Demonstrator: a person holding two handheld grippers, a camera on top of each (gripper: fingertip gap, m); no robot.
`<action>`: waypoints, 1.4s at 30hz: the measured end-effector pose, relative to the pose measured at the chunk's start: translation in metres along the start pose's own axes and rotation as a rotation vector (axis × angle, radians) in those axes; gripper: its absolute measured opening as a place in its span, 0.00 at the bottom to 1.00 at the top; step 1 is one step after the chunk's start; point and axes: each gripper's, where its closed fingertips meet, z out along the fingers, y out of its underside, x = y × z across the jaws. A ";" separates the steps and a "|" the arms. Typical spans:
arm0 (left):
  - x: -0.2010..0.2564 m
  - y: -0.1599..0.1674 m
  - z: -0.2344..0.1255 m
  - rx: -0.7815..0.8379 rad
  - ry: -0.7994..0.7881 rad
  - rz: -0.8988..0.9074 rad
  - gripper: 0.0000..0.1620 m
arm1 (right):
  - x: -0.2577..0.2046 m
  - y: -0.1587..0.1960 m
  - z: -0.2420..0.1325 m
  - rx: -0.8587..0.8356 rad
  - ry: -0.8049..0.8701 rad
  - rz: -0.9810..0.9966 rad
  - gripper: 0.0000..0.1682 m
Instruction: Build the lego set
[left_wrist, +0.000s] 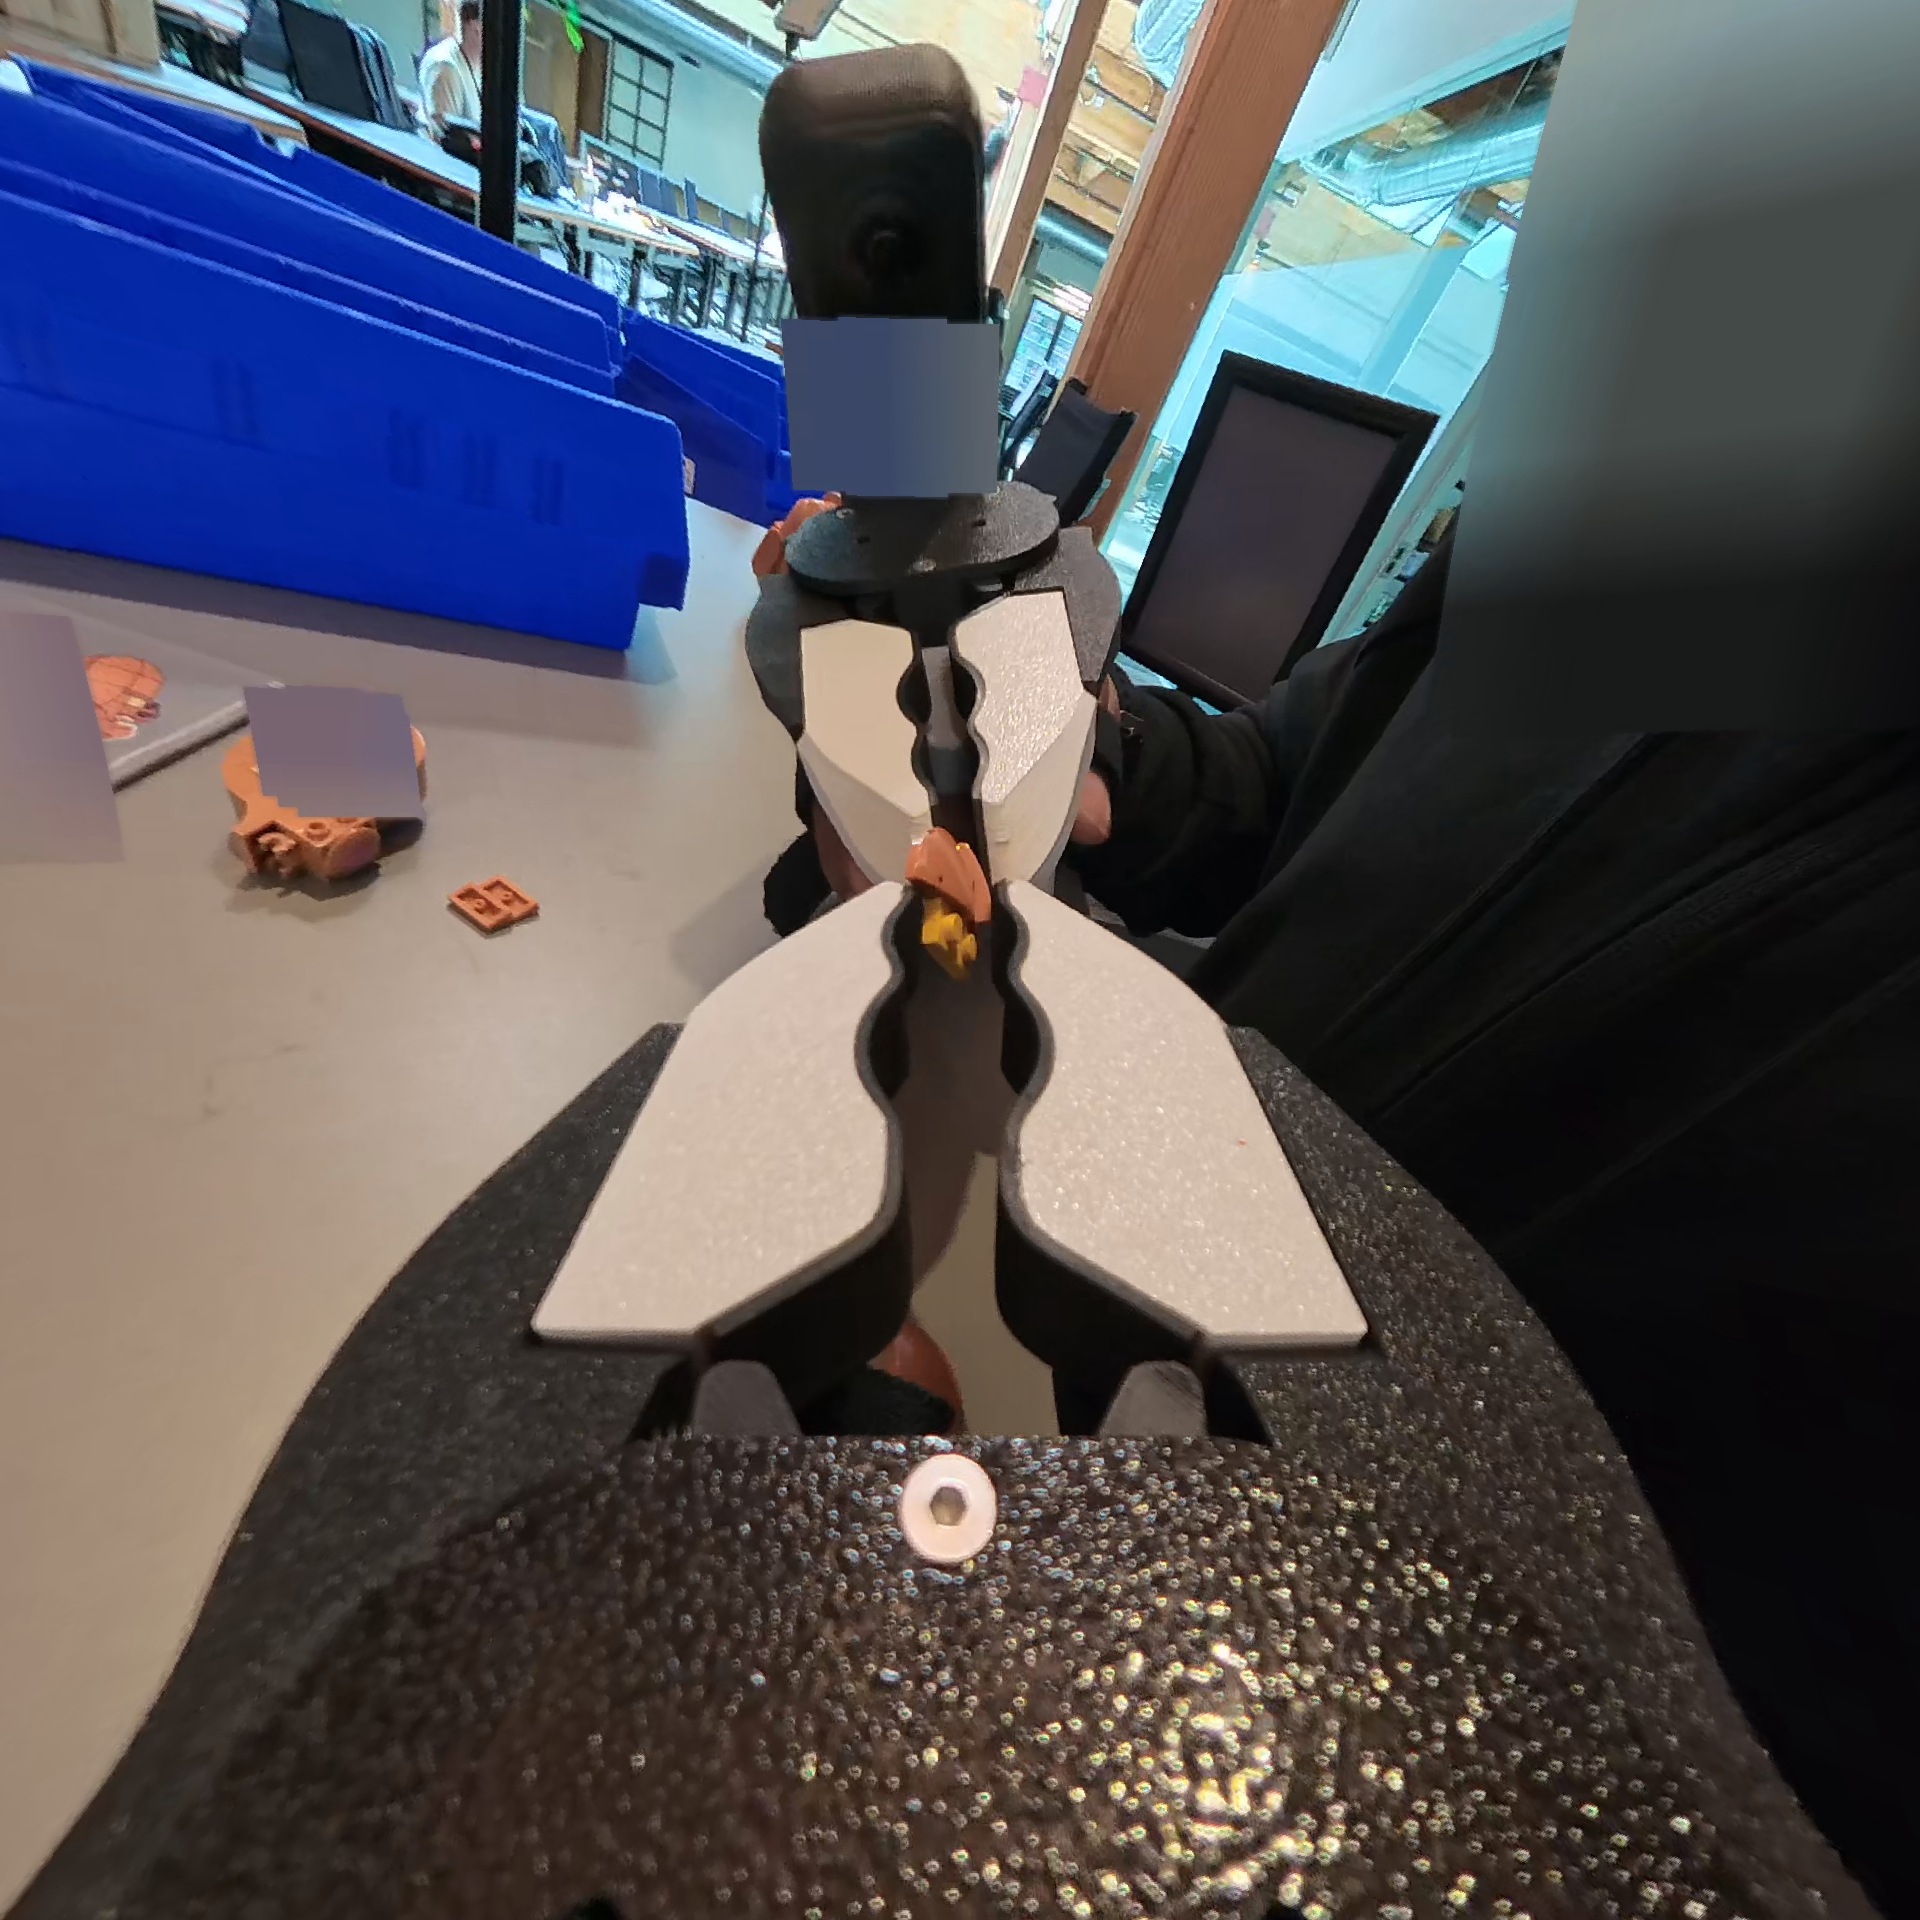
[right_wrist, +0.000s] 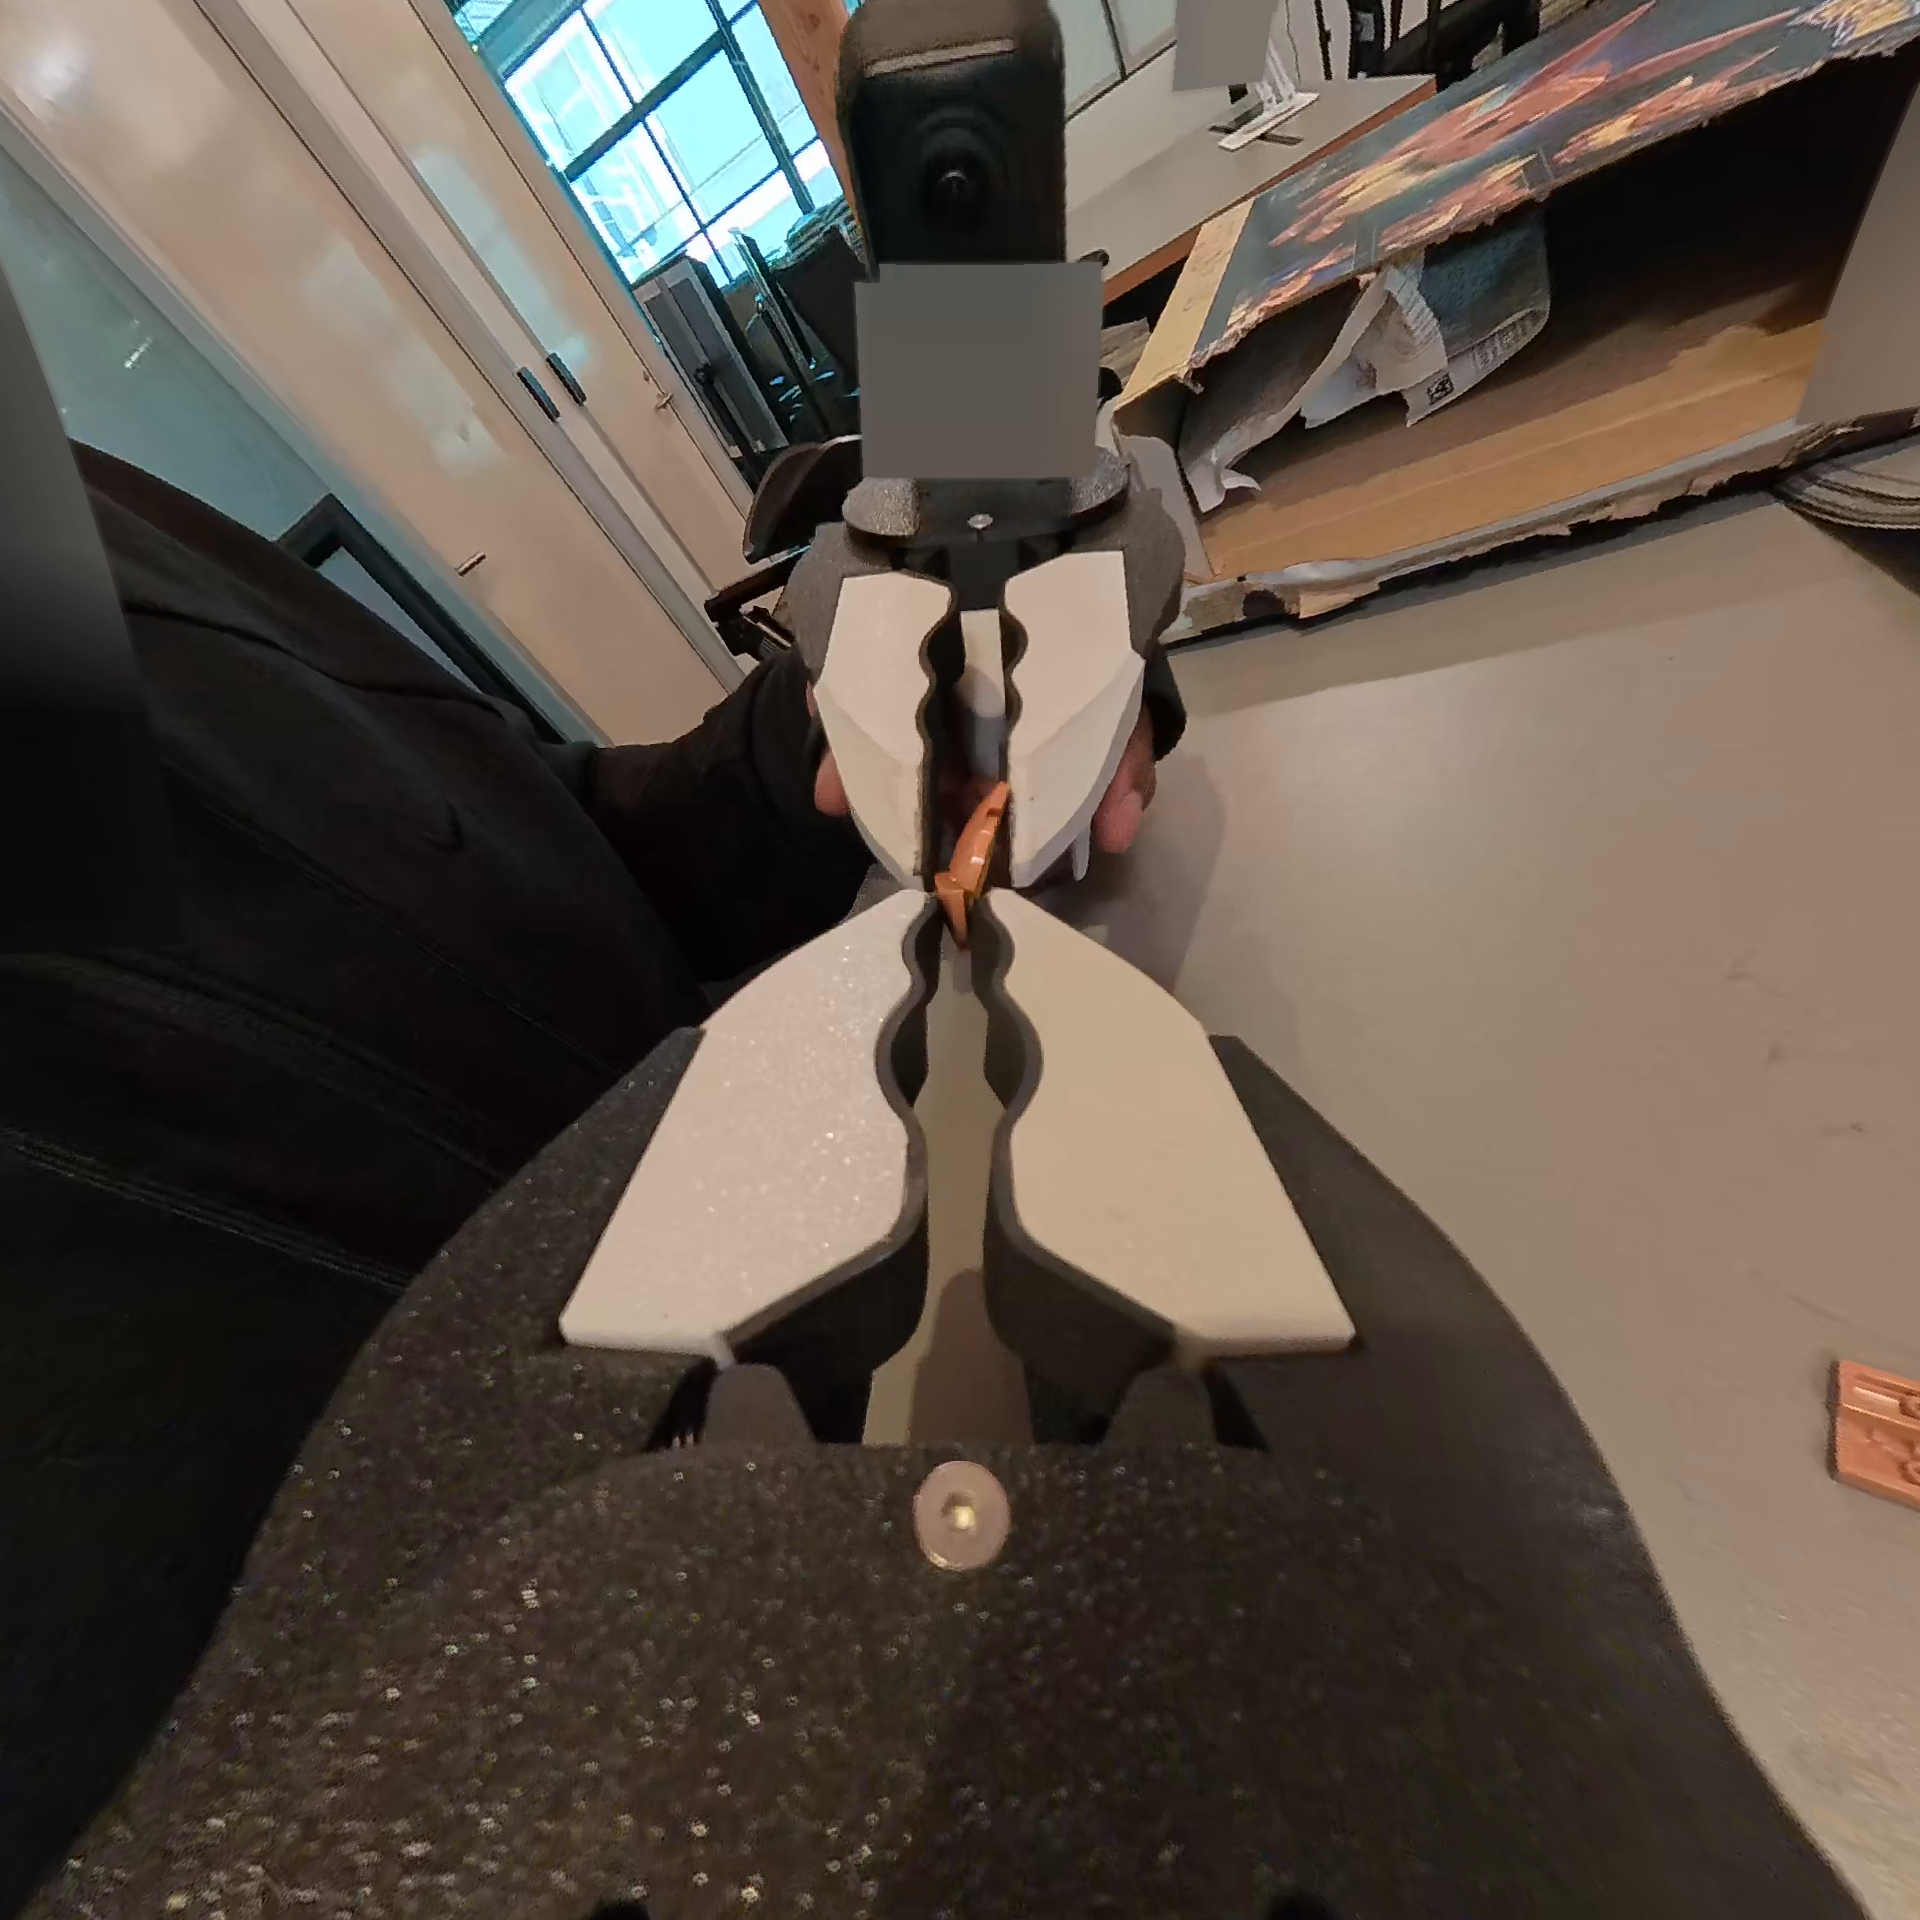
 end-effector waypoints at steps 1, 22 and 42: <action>0.000 0.000 0.000 0.003 -0.005 0.012 0.07 | 0.000 -0.001 0.000 0.003 -0.001 0.003 0.03; 0.011 0.001 -0.001 -0.004 0.021 0.175 0.03 | -0.009 0.001 0.001 0.000 -0.089 0.068 0.03; -0.001 0.008 -0.003 -0.036 -0.052 -0.025 0.10 | 0.003 0.004 0.001 0.016 -0.039 0.106 0.03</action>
